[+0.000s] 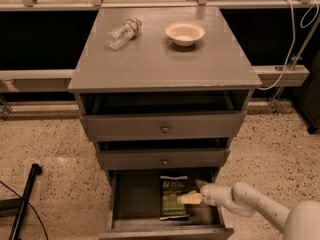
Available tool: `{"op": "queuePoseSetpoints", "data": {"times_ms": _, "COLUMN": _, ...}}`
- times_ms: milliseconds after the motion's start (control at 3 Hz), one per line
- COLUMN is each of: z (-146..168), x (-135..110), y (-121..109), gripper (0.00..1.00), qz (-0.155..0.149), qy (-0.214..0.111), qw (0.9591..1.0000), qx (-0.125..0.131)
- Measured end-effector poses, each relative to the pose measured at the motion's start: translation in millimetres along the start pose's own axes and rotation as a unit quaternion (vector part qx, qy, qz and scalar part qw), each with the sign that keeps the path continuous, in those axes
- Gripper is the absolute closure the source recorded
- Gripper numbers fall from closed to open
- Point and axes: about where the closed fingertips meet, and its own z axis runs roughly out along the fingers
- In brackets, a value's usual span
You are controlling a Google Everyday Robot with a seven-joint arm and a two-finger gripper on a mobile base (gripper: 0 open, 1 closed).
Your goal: Pick green jalapeno chip bag from bottom drawer and place on counter
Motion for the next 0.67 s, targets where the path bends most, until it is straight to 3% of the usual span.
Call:
{"op": "queuePoseSetpoints", "data": {"times_ms": 333, "z": 16.2, "x": 19.3, "y": -19.9, "gripper": 0.0, "qz": -0.006, "qy": 0.004, "qw": 0.9998, "qx": -0.02}}
{"op": "queuePoseSetpoints", "data": {"times_ms": 667, "z": 35.8, "x": 35.0, "y": -33.8, "gripper": 0.09, "qz": -0.011, "qy": 0.026, "qw": 0.9993, "qx": -0.023}}
